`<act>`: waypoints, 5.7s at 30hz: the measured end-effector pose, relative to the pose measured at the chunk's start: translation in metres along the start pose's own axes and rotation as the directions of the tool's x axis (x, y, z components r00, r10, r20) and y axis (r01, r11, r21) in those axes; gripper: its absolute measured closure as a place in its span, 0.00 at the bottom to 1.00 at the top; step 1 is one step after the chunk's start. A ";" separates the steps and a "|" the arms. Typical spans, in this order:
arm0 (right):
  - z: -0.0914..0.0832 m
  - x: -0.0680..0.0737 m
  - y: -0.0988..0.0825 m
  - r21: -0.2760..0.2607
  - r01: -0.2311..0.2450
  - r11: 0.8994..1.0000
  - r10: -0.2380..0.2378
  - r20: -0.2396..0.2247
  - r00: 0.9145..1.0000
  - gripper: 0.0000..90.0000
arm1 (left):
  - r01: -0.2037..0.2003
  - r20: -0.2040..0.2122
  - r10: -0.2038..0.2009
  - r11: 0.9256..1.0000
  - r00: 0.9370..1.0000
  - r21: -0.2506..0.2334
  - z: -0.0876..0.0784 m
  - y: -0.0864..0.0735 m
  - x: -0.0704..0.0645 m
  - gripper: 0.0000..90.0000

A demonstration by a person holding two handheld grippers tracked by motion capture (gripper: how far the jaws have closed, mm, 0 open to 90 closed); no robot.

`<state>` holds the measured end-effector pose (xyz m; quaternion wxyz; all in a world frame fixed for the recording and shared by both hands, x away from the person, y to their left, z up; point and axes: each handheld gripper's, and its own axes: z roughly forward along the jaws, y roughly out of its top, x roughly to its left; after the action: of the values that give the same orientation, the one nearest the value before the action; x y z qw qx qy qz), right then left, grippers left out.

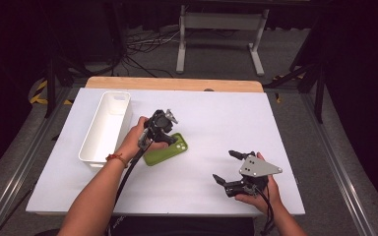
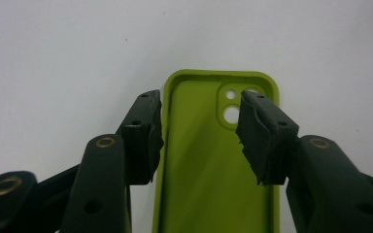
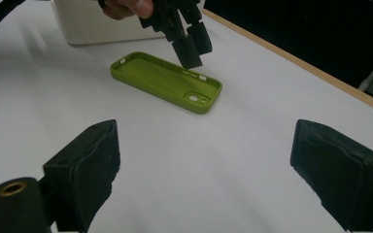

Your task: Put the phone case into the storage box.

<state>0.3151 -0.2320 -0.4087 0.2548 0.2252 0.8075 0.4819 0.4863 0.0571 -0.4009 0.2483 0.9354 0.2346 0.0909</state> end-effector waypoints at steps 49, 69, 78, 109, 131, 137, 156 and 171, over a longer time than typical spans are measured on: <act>0.000 0.000 0.000 0.004 0.002 1.000 -0.002 0.001 1.000 0.13 | 0.075 -0.167 -0.097 0.989 0.981 -0.130 -0.048 -0.008 -0.004 0.98; 0.002 0.000 -0.001 0.003 -0.008 1.000 0.008 0.013 1.000 0.13 | 0.040 -0.210 -0.115 0.943 0.971 -0.330 -0.086 -0.030 -0.042 0.98; 0.003 0.000 -0.002 0.002 -0.009 1.000 0.009 0.014 1.000 0.13 | 0.035 -0.218 -0.128 0.921 0.968 -0.387 -0.099 -0.045 -0.048 0.98; 0.007 0.001 -0.003 0.015 -0.005 1.000 0.005 0.018 1.000 0.13 | 0.107 -0.269 -0.305 0.819 0.914 -0.564 -0.158 -0.098 -0.033 0.98; 0.012 0.003 -0.005 0.032 -0.007 0.999 0.007 0.007 1.000 0.13 | 0.220 -0.284 -0.506 0.723 0.815 -0.655 -0.193 -0.137 0.018 0.98; 0.014 0.004 -0.005 0.035 -0.002 0.999 0.001 0.008 1.000 0.13 | 0.254 -0.276 -0.544 0.706 0.792 -0.661 -0.193 -0.143 0.035 0.98; 0.026 0.003 -0.010 0.082 -0.004 0.997 0.004 0.003 1.000 0.13 | 0.370 -0.260 -0.633 0.684 0.729 -0.629 -0.165 -0.142 0.101 0.98; 0.041 -0.005 -0.017 0.142 -0.046 0.989 0.044 0.014 0.999 0.13 | 0.368 -0.301 -0.652 0.683 0.696 -0.630 -0.135 -0.122 0.128 0.98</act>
<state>0.3427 -0.2151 -0.4400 0.2316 0.2636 0.8332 0.4275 0.5119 0.2695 -0.3394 0.4384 0.6634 0.5178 0.3157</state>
